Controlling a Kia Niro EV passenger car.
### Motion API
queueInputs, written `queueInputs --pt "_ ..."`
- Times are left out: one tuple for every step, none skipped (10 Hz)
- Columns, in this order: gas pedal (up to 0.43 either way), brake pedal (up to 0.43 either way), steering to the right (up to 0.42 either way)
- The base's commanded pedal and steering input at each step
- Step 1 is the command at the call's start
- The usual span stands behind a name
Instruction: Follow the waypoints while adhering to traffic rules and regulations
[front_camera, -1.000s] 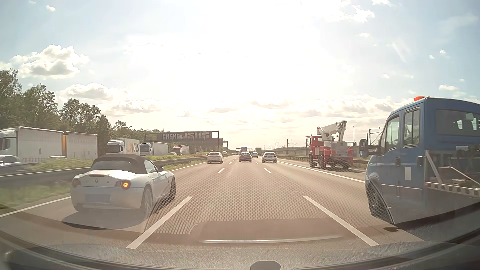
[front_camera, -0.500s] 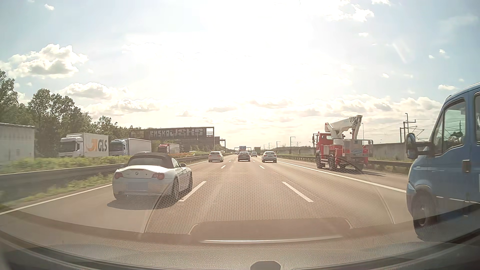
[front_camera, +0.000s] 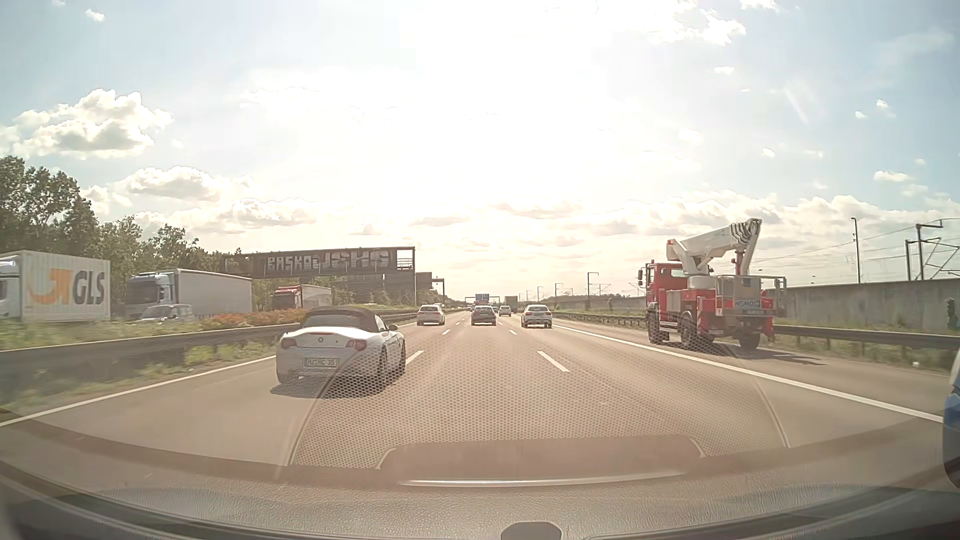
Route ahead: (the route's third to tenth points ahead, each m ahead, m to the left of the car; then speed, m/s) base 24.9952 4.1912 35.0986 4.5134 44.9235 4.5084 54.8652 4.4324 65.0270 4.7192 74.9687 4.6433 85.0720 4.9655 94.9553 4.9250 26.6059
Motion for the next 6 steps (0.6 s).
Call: queueInputs --pt "0.098 0.000 -0.002" --pt "0.047 0.000 -0.003" --pt "0.008 0.000 -0.003" --pt "0.000 0.000 -0.003" --pt "0.000 0.000 -0.003" --pt "0.000 0.000 -0.003"
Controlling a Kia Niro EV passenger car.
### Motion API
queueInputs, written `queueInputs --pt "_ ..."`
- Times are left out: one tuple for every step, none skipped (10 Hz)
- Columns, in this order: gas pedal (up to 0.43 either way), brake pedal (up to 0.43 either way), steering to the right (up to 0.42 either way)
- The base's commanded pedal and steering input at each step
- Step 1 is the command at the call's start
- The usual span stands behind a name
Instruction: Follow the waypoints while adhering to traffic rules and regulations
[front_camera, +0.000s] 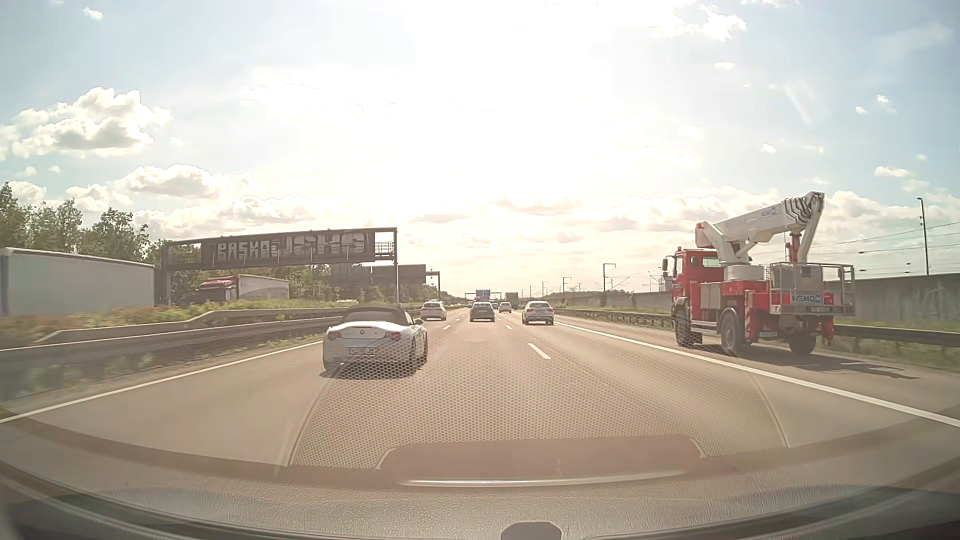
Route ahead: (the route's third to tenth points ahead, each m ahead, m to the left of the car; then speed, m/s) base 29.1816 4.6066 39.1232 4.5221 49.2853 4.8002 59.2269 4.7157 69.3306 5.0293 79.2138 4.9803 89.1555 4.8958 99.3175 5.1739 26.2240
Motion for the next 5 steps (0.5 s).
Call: queueInputs --pt "0.000 0.000 -0.003" --pt "0.000 0.000 -0.003" --pt "0.000 0.000 -0.003" --pt "0.000 0.000 -0.003" --pt "0.000 0.000 -0.003"
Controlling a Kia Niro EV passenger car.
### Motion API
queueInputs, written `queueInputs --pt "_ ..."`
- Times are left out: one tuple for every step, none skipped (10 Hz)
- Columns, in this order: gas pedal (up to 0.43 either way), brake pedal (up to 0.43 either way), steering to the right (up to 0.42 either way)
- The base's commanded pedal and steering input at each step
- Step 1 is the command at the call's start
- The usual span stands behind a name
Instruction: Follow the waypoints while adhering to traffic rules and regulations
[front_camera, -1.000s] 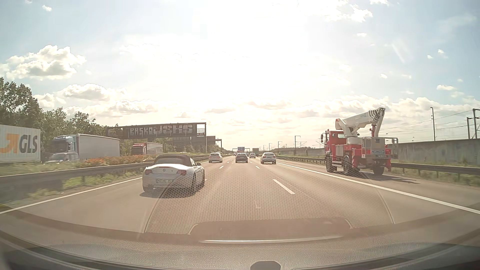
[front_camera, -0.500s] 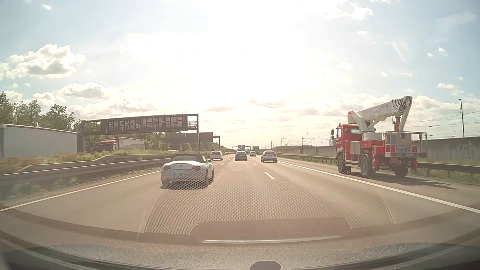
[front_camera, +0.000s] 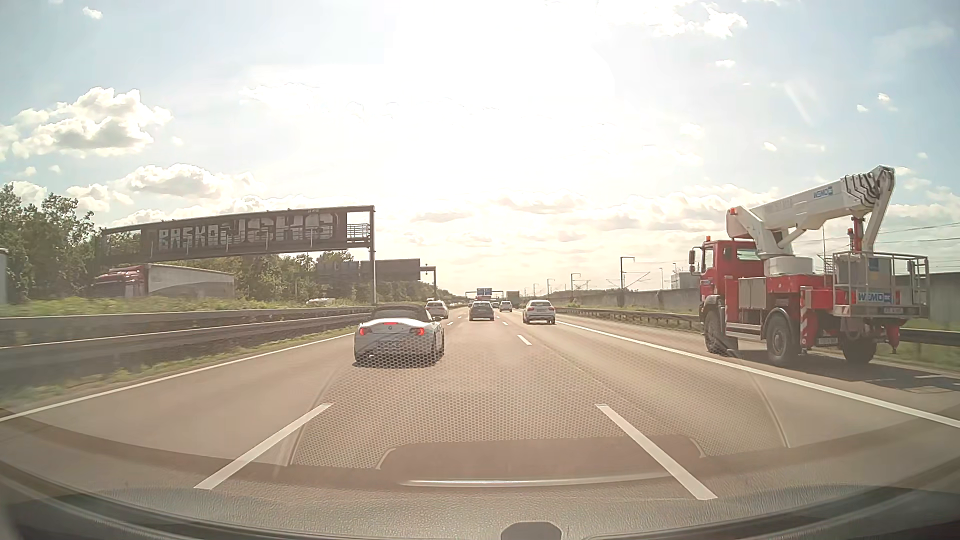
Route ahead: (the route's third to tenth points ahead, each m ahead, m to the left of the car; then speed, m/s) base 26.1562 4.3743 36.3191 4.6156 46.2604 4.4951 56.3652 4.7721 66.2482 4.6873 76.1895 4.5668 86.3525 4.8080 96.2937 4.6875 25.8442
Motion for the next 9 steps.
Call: queueInputs --pt "0.000 0.000 -0.003" --pt "0.020 0.000 -0.004" --pt "0.079 0.000 -0.004" --pt "0.098 0.000 -0.004" --pt "0.098 0.000 -0.004" --pt "0.098 0.000 -0.004" --pt "0.098 0.000 -0.003" --pt "0.098 0.000 -0.003" --pt "0.087 0.000 -0.003"
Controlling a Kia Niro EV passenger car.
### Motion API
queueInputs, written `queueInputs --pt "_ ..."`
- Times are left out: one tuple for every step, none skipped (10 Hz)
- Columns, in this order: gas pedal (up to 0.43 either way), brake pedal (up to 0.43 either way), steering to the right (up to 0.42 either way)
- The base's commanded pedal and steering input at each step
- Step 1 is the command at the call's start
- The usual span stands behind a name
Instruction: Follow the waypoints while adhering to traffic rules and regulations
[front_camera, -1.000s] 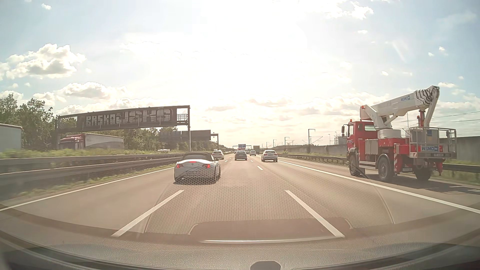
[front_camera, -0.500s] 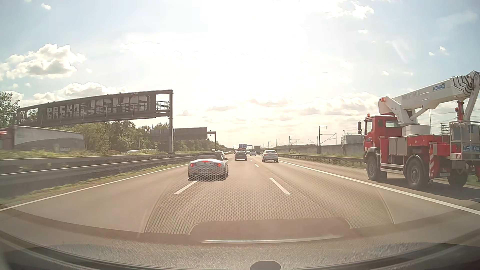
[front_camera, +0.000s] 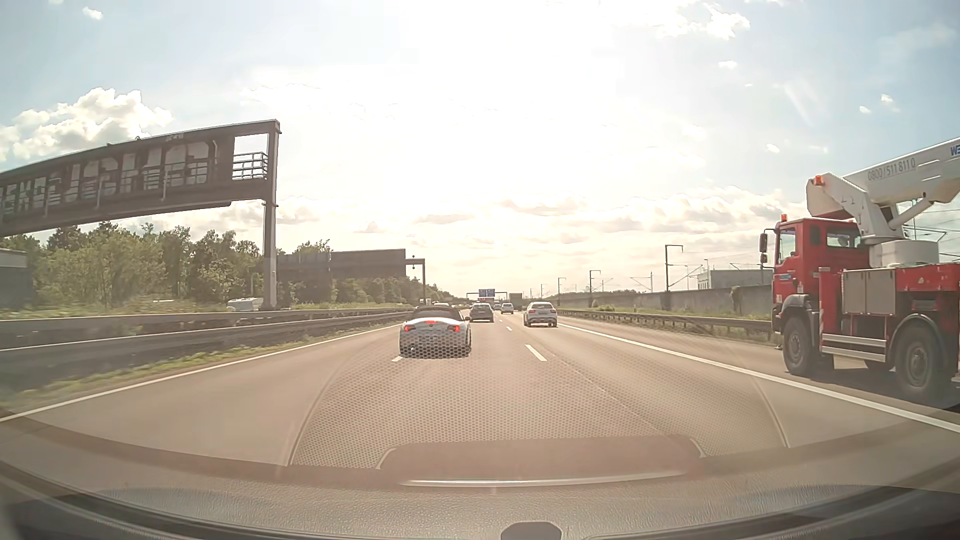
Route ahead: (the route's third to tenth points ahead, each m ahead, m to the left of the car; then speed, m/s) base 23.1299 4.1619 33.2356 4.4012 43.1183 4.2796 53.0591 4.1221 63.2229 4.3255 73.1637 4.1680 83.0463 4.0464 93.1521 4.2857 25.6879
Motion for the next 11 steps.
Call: queueInputs --pt "0.047 0.000 -0.003" --pt "0.020 0.000 -0.003" --pt "0.000 0.000 -0.003" --pt "0.000 0.000 -0.003" --pt "0.000 0.000 -0.003" --pt "0.000 0.000 -0.002" --pt "0.000 0.000 -0.002" --pt "0.000 0.000 -0.002" --pt "0.000 0.000 -0.002" --pt "0.000 0.000 -0.002" --pt "0.000 0.000 -0.002"
